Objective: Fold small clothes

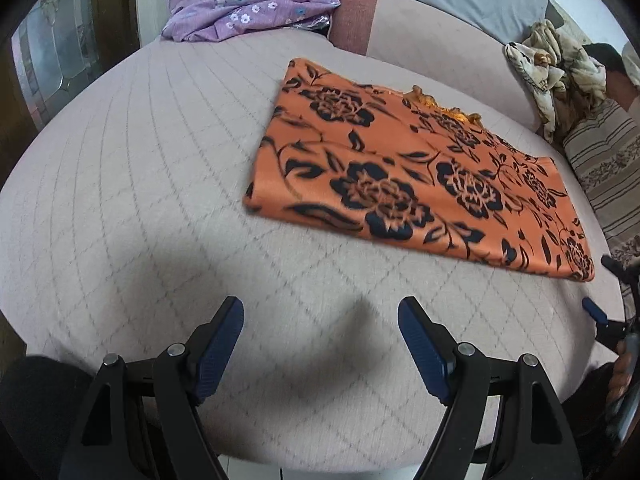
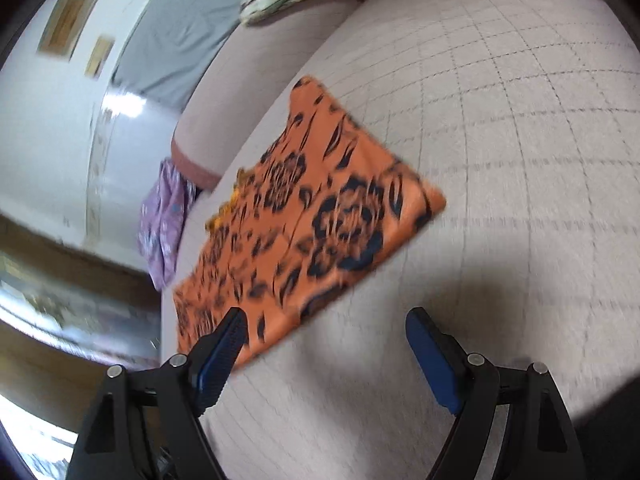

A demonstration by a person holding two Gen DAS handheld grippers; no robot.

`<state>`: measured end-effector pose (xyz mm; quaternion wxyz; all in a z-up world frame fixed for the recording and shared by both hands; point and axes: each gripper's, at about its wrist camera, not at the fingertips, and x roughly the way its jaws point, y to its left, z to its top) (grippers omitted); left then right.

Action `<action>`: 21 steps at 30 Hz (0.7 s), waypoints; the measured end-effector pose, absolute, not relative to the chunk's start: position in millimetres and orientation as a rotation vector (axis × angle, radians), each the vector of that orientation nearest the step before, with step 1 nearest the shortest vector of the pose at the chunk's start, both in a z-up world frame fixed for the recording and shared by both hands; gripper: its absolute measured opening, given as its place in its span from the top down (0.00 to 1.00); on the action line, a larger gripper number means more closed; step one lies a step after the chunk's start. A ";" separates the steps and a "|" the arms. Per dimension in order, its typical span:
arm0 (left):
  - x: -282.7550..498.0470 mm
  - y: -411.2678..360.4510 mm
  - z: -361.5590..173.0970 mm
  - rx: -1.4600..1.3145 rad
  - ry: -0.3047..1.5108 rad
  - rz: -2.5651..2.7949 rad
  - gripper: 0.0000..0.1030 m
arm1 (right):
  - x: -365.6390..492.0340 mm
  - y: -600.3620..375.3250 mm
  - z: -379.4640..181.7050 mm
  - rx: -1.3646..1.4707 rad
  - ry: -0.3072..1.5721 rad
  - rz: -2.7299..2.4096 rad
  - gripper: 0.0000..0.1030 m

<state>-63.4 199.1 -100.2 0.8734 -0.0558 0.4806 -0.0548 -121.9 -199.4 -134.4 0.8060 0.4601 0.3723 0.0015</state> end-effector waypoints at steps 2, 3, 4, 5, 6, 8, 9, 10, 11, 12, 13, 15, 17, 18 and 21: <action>-55.4 193.7 -95.0 -0.097 0.983 -0.122 0.22 | -110.7 -208.6 -136.6 1.043 0.787 -0.026 0.18; -48.7 189.4 -91.1 -0.080 0.963 -0.121 0.22 | -105.6 -211.4 -137.9 1.065 0.787 -0.036 0.18; -43.7 186.8 -88.9 -0.074 0.951 -0.119 0.22 | -98.6 -214.9 -139.2 1.087 0.783 -0.043 0.18; -35.2 182.0 -85.7 -0.066 0.936 -0.120 0.22 | -91.4 -218.0 -139.7 1.097 0.775 -0.048 0.18; -28.6 178.7 -83.6 -0.063 0.929 -0.124 0.22 | -87.1 -220.1 -140.6 1.104 0.773 -0.056 0.18; -14.8 170.8 -79.6 -0.059 0.913 -0.131 0.22 | -78.9 -225.7 -142.3 1.137 0.757 -0.090 0.18; -6.4 165.2 -77.3 -0.057 0.902 -0.132 0.22 | -75.6 -227.2 -142.0 1.140 0.750 -0.102 0.18; -0.2 161.1 -76.2 -0.055 0.898 -0.136 0.22 | -71.5 -228.3 -141.3 1.133 0.746 -0.112 0.18; 5.0 157.3 -75.7 -0.052 0.895 -0.140 0.22 | -67.6 -228.6 -140.0 1.121 0.740 -0.122 0.19; 10.9 152.4 -75.9 -0.045 0.889 -0.143 0.22 | -66.0 -229.1 -139.5 1.110 0.737 -0.127 0.20; 14.1 149.6 -76.9 -0.039 0.889 -0.143 0.22 | -61.6 -227.5 -136.6 1.084 0.735 -0.121 0.25; 22.1 141.8 -82.0 -0.023 0.900 -0.143 0.22 | -53.3 -222.7 -135.0 1.036 0.761 -0.101 0.45; 27.9 136.8 -85.4 -0.017 0.913 -0.149 0.22 | -49.9 -221.6 -138.8 1.012 0.783 -0.115 0.44; 29.3 134.1 -84.5 -0.017 0.913 -0.158 0.22 | -50.0 -222.3 -140.5 1.019 0.780 -0.117 0.44; 26.9 128.1 -81.1 -0.027 0.877 -0.179 0.22 | -49.7 -220.9 -134.8 1.000 0.766 -0.107 0.34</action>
